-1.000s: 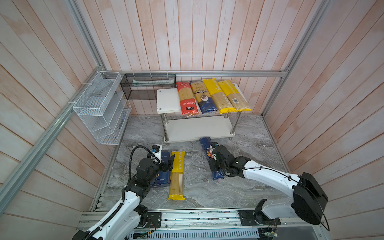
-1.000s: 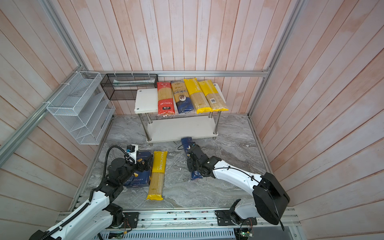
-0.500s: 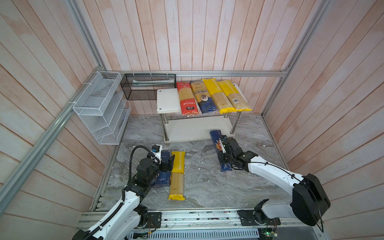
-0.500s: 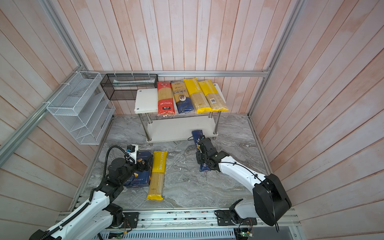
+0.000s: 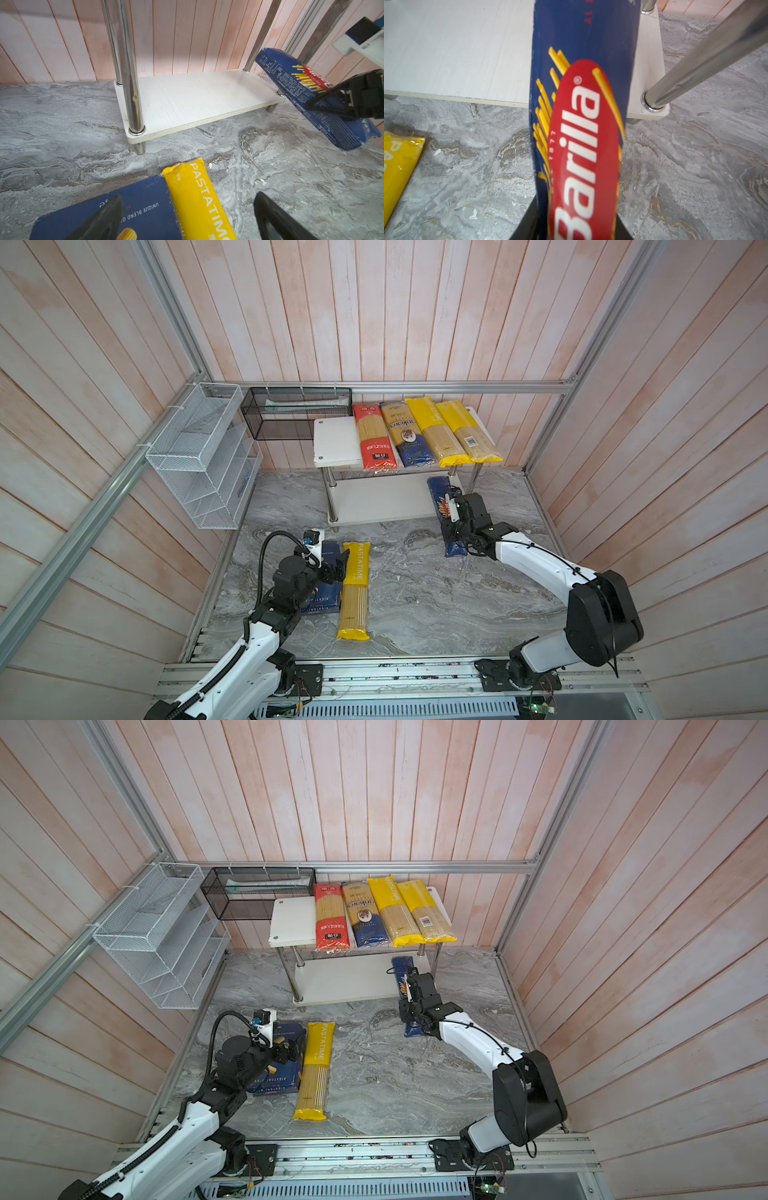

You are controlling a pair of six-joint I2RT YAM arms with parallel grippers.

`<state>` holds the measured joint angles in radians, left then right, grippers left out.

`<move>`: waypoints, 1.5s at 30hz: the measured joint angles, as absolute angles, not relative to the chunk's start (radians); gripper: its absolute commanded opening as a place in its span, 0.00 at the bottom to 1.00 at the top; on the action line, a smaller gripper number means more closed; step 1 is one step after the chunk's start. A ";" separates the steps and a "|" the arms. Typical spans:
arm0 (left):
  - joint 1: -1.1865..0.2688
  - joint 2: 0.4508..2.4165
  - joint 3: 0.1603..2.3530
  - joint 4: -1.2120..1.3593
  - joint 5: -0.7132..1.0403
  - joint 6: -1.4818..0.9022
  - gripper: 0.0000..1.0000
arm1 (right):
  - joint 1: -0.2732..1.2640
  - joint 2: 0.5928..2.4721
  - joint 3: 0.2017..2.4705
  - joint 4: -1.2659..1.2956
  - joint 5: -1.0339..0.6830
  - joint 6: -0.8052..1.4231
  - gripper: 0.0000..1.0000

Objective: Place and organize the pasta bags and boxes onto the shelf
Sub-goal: 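Lift the Barilla spaghetti box and carry it toward the lower shelf, then lower the Barilla spaghetti box onto the lower shelf's end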

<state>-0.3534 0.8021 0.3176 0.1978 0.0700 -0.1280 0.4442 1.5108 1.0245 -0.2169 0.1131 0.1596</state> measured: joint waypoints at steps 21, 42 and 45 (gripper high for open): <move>-0.353 0.802 0.318 0.198 0.071 -0.128 1.00 | 0.340 1.754 1.244 -0.180 0.047 0.109 0.33; -0.353 0.791 0.317 0.198 0.071 -0.128 1.00 | 0.299 1.939 1.415 -0.173 0.075 0.081 0.36; -0.353 0.791 0.317 0.198 0.071 -0.128 1.00 | 0.298 1.967 1.450 -0.172 0.076 0.081 0.37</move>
<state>-0.3534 0.7910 0.3168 0.1978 0.0708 -0.1280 0.2977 1.9675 1.4498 -0.1722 0.0757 0.0814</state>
